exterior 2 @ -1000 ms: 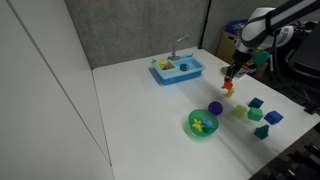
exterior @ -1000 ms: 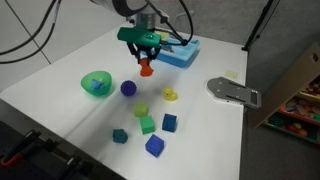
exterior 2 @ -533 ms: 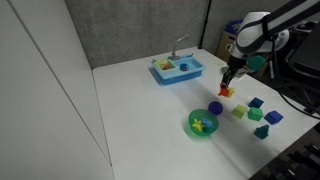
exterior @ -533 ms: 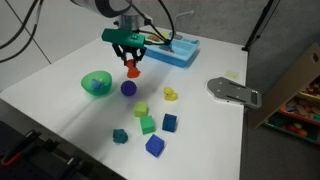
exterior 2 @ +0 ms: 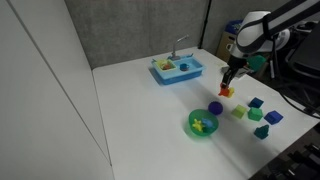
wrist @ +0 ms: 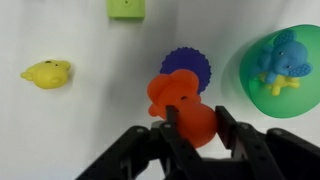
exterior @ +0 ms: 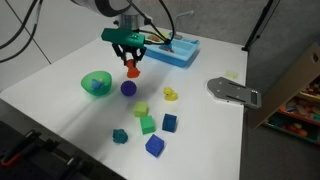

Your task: Put the orange bear toy in the green bowl

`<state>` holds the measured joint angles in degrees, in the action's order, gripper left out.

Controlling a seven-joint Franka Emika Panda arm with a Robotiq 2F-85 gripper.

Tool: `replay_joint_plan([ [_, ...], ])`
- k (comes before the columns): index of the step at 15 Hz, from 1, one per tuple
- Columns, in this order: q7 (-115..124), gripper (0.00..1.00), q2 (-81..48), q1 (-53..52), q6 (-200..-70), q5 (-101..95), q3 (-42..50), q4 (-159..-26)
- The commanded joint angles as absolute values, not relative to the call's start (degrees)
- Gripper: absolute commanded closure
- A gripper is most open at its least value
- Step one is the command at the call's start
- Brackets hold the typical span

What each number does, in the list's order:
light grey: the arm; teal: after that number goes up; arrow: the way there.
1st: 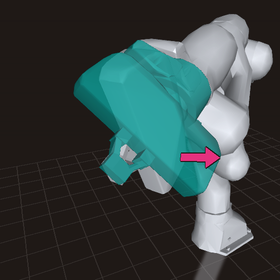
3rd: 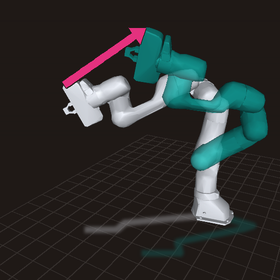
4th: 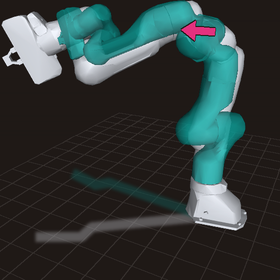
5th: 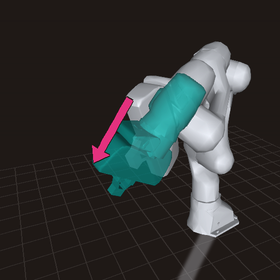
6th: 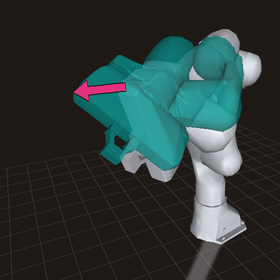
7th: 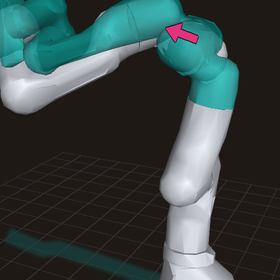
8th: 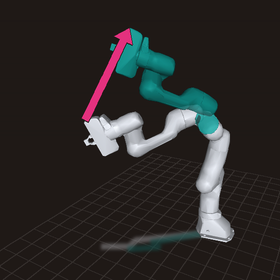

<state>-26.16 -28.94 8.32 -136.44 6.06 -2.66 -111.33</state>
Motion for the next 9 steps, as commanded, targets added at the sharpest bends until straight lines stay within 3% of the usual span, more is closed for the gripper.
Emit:
replay_joint_plan([
  [1,-26.60,0.82,-28.00,8.25,-136.26,5.33,-3.75,-111.61],
  [9,-26.66,0.82,-27.35,2.89,-135.28,0.62,-6.69,-111.44],
])
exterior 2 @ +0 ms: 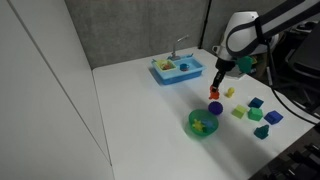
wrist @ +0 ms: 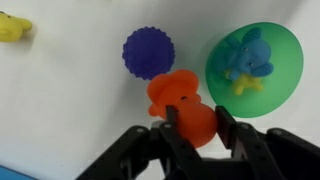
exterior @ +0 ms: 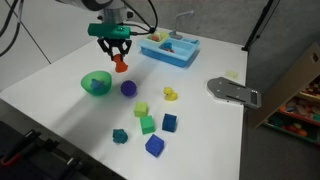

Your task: Put the orange bear toy in the green bowl

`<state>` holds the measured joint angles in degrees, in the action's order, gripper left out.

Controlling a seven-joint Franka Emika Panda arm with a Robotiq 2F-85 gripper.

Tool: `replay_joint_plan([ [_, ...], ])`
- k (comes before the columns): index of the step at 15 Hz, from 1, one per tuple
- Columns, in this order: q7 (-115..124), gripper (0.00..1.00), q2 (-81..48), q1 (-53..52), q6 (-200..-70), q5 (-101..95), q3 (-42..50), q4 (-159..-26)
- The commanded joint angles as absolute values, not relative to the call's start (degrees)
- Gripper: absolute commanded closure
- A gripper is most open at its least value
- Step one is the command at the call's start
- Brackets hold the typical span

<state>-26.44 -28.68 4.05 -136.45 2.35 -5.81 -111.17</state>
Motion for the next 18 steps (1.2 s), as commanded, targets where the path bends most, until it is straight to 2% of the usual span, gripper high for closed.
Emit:
replay_joint_plan([
  [1,-26.77,0.82,-27.09,2.30,-135.22,0.17,-7.05,-111.79],
  [10,-27.09,0.82,-24.45,-1.06,-132.58,-2.15,-9.26,-116.11],
  [18,-29.07,0.82,-28.65,-2.05,-134.69,-6.58,-8.92,-114.99],
])
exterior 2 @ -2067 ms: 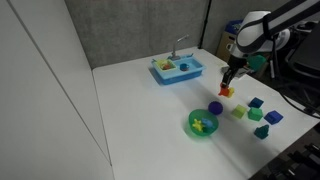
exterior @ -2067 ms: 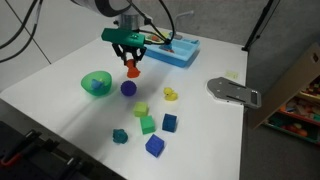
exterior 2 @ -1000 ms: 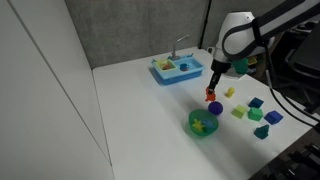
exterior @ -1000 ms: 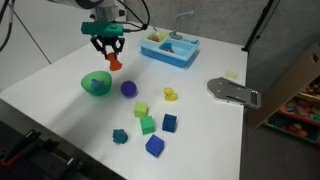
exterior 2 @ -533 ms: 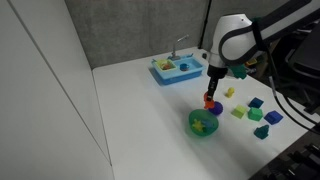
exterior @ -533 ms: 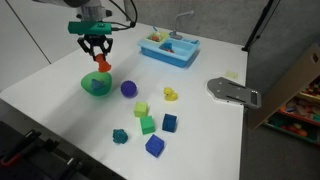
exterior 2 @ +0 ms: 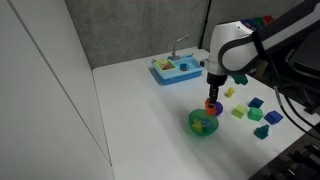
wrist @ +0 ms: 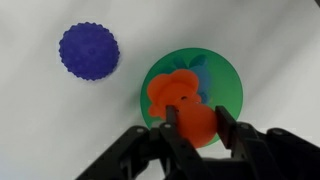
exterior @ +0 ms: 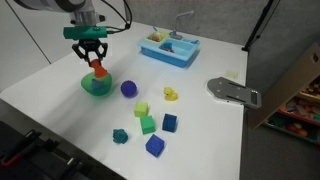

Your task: Put the orange bear toy in the green bowl

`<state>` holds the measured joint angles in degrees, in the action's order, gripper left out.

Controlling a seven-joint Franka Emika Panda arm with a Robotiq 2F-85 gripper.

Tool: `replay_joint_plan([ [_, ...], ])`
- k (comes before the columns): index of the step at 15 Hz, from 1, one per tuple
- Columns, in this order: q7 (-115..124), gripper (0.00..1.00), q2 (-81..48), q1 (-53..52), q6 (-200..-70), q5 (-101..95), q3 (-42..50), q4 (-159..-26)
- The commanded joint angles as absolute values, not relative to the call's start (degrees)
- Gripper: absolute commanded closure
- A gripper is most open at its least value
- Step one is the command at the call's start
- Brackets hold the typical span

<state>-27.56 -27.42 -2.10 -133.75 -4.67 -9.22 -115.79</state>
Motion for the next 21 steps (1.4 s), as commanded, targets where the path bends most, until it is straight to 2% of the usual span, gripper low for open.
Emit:
replay_joint_plan([
  [1,-29.33,0.82,-29.24,-1.98,-134.89,-7.09,-8.97,-114.72],
  [6,-29.90,0.82,-31.94,-2.17,-136.41,-9.02,-9.14,-114.00],
  [7,-30.11,0.32,-32.37,-2.11,-136.45,-9.10,-9.27,-113.85],
  [9,-30.13,0.24,-32.66,-2.13,-136.56,-9.41,-9.47,-113.67],
  [12,-30.05,0.01,-31.49,-2.38,-136.39,-9.31,-9.94,-113.61],
  [21,-29.88,0.00,-25.97,-3.25,-134.69,-7.54,-12.81,-112.80],
])
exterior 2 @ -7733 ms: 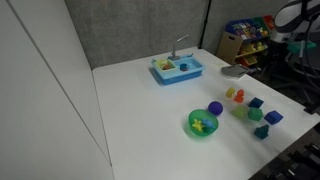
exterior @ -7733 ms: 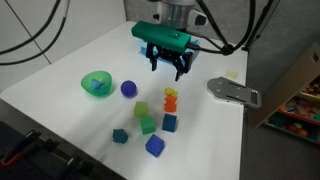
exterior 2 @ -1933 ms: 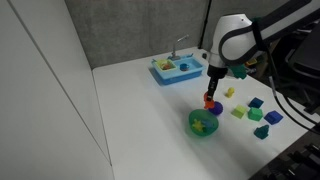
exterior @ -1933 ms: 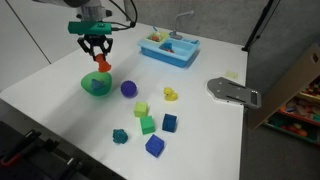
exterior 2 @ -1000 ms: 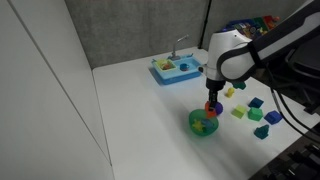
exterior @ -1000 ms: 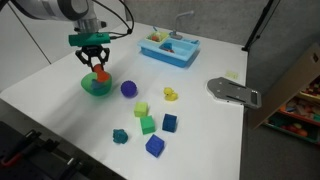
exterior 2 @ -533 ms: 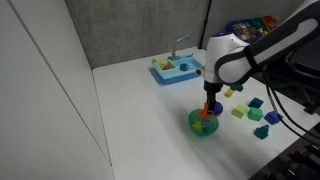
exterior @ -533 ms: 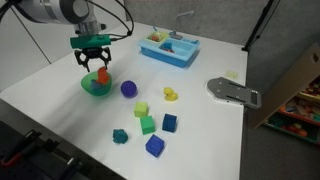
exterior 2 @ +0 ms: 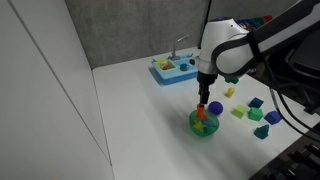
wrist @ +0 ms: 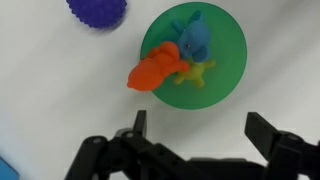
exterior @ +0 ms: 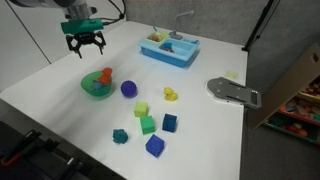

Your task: Put the orange bear toy in the green bowl

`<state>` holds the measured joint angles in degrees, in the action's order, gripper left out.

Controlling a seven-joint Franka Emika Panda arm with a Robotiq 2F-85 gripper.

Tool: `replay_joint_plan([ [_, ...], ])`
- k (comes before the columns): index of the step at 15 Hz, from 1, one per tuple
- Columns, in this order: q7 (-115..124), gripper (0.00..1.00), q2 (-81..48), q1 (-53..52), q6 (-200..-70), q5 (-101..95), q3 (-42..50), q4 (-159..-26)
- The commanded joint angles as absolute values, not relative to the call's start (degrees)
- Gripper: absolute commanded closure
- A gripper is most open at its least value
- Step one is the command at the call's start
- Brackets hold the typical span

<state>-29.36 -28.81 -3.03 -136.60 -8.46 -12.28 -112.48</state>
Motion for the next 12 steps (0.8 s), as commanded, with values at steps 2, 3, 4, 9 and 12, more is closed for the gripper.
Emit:
replay_joint_plan([
  [2,-28.68,0.00,-23.78,-3.65,-133.21,-7.53,-12.67,-113.51],
  [3,-27.96,0.00,-22.68,-3.90,-132.12,-7.68,-12.42,-113.83],
  [4,-27.57,0.00,-21.46,-3.91,-131.47,-7.48,-12.36,-114.28],
  [9,-20.02,0.00,-14.34,-4.65,-126.73,-7.97,-10.48,-115.51],
  [12,-14.49,0.00,-9.96,-4.41,-123.20,-7.10,-9.23,-115.59],
])
